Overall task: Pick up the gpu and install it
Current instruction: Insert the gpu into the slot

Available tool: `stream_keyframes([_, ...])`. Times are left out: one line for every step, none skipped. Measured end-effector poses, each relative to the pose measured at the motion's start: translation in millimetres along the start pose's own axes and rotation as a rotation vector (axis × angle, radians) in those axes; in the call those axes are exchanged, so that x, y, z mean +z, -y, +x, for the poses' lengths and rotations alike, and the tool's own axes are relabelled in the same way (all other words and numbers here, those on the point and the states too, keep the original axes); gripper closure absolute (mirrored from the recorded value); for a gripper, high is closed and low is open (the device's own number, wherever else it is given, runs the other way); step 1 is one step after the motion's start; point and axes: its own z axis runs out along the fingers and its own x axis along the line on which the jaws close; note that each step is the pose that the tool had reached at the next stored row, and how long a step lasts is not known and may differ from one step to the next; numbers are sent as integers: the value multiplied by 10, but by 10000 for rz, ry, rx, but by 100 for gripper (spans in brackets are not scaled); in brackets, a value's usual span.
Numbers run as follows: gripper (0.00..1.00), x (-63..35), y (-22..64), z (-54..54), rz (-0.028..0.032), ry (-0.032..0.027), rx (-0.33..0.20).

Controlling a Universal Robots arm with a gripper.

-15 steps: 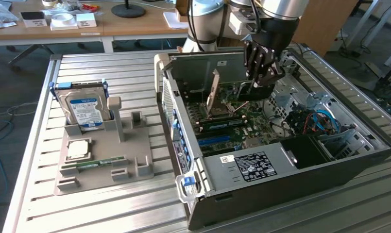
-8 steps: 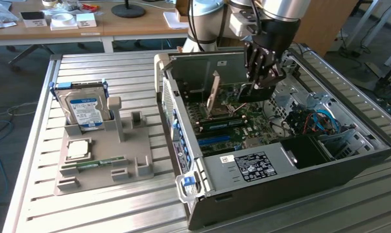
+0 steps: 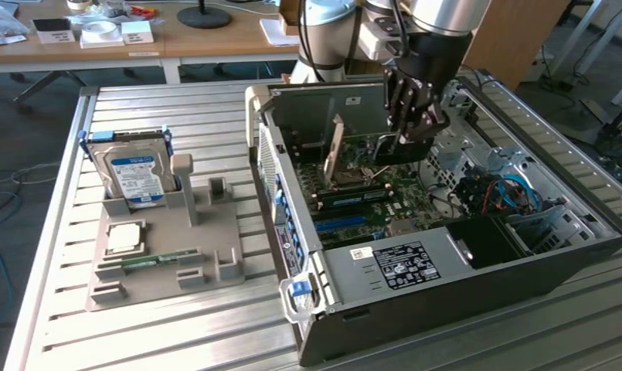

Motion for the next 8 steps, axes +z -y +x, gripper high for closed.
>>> stream_keyframes([73, 8, -2, 1, 0, 0, 0])
stream_keyframes([73, 18, -5, 2, 0, 0, 2])
stream_keyframes([73, 28, -7, 3, 0, 0, 2])
stream_keyframes([73, 38, -10, 4, 0, 1, 2])
stream_keyframes([73, 48, -14, 5, 0, 0, 3])
stream_keyframes([73, 61, -17, 6, 0, 1, 3])
stream_keyframes([73, 72, -21, 7, 0, 1, 2])
stream_keyframes([73, 82, -24, 7, 0, 0, 2])
